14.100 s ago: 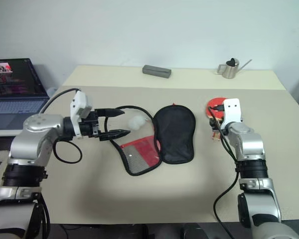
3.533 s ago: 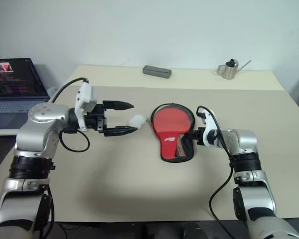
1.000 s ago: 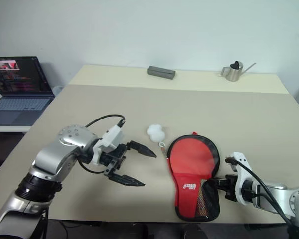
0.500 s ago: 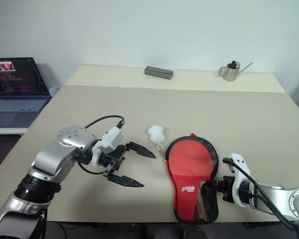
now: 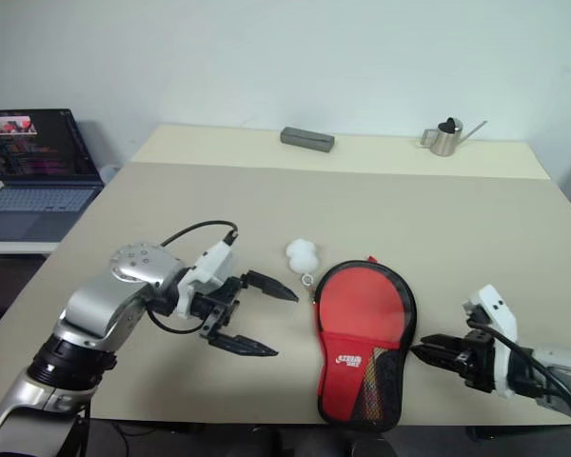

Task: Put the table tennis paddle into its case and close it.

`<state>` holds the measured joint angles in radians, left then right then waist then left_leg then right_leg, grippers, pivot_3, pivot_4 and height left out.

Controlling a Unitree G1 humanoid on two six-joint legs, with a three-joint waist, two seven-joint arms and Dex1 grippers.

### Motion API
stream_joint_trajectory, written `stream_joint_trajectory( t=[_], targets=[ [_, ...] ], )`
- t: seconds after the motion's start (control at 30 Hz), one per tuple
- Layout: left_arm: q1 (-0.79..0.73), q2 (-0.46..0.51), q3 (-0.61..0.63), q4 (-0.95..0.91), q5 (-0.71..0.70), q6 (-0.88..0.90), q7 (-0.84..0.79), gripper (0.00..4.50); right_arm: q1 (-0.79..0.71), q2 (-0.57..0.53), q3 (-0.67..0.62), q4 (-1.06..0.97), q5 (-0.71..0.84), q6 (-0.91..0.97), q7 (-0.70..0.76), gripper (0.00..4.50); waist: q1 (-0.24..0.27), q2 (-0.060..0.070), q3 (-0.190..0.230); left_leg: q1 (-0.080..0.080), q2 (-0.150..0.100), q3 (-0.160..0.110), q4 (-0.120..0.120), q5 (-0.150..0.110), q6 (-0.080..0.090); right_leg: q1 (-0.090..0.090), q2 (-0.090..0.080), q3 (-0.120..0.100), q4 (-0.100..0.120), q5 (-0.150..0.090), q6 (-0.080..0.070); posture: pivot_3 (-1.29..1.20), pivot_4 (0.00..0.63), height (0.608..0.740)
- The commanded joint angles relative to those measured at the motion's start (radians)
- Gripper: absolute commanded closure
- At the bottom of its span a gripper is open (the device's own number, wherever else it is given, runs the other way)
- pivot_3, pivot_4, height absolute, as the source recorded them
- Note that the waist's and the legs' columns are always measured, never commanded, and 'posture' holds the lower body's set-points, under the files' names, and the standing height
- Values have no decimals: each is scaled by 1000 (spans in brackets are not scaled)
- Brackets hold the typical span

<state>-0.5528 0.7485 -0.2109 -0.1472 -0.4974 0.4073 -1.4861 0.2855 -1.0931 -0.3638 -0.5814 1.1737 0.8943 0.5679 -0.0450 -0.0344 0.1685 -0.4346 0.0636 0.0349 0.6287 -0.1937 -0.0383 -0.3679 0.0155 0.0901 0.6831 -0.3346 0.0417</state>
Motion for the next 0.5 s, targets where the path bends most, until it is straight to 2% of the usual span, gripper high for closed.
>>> stream_joint_trajectory(
  t=[0.03,0.1,0.23,0.37,0.4,0.5],
  targets=[
    [-9,0,55,-28,-29,16,32,0,-37,-12,-9,6,-137,-105,142,2852,0,0,0,0,0,0,0,0,0,0,0,0,0,0,0,0,150,740],
    [-7,3,66,-28,-29,23,46,0,-115,8,22,19,-173,-129,150,2852,-2,0,0,0,0,1,0,0,0,0,0,0,0,0,0,0,150,740],
    [-9,22,100,23,5,-1,79,0,-299,48,111,14,-202,-142,176,1644,-3,0,0,1,0,1,0,0,0,0,0,0,0,1,0,0,150,740],
    [-35,33,144,87,34,-20,130,0,-396,78,198,20,-284,-170,210,201,7,0,0,0,0,0,0,0,0,0,0,0,0,1,0,0,150,740],
    [-38,40,159,100,41,-19,145,0,-413,89,219,21,-309,-186,219,44,8,0,0,0,0,0,0,0,0,0,0,0,0,1,0,0,150,740],
    [-28,59,189,116,54,-20,174,0,-439,120,250,30,-358,-214,237,44,12,0,0,0,0,1,0,0,0,0,-1,0,0,1,0,0,150,740]
  ],
)
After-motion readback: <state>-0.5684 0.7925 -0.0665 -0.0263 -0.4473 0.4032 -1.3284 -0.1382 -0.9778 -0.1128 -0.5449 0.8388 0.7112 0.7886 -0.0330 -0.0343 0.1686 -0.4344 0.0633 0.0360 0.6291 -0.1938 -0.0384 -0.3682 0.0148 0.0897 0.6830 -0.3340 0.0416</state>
